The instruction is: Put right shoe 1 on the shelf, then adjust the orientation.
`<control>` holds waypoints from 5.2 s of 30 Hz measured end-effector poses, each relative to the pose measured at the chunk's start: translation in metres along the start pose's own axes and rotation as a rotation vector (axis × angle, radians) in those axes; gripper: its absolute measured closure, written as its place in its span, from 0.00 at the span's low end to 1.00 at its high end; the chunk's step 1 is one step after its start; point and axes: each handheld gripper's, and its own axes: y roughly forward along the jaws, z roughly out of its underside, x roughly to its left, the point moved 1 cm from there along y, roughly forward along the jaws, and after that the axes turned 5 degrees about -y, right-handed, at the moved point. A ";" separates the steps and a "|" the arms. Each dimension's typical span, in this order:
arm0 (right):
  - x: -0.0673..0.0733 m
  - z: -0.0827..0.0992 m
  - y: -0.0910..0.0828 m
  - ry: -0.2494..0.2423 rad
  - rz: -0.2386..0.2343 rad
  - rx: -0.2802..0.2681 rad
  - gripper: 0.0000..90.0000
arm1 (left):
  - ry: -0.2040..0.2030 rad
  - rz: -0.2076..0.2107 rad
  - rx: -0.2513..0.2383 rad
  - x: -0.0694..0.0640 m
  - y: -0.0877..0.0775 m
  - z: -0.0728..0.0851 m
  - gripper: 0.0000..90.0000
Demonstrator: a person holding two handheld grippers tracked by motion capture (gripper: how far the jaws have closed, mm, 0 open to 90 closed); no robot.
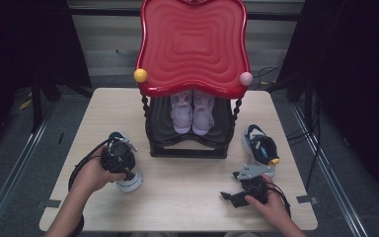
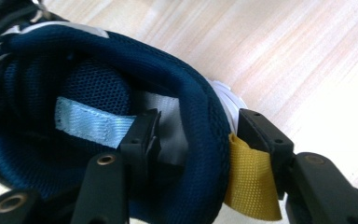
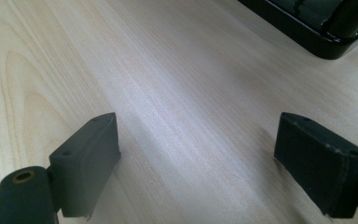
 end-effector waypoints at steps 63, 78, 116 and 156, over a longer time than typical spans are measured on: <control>0.000 0.000 0.000 0.002 0.000 0.000 0.15 | 0.165 0.123 0.161 -0.021 -0.004 -0.019 0.81; 0.000 0.000 0.000 0.000 0.000 0.000 0.15 | 0.156 0.117 0.196 -0.029 0.003 -0.026 0.79; 0.000 0.000 0.000 -0.001 0.005 -0.003 0.14 | 0.189 0.090 0.128 -0.032 -0.093 -0.038 0.82; 0.000 0.000 0.000 0.001 0.002 0.000 0.14 | 0.259 -0.017 0.073 -0.037 -0.194 -0.069 0.82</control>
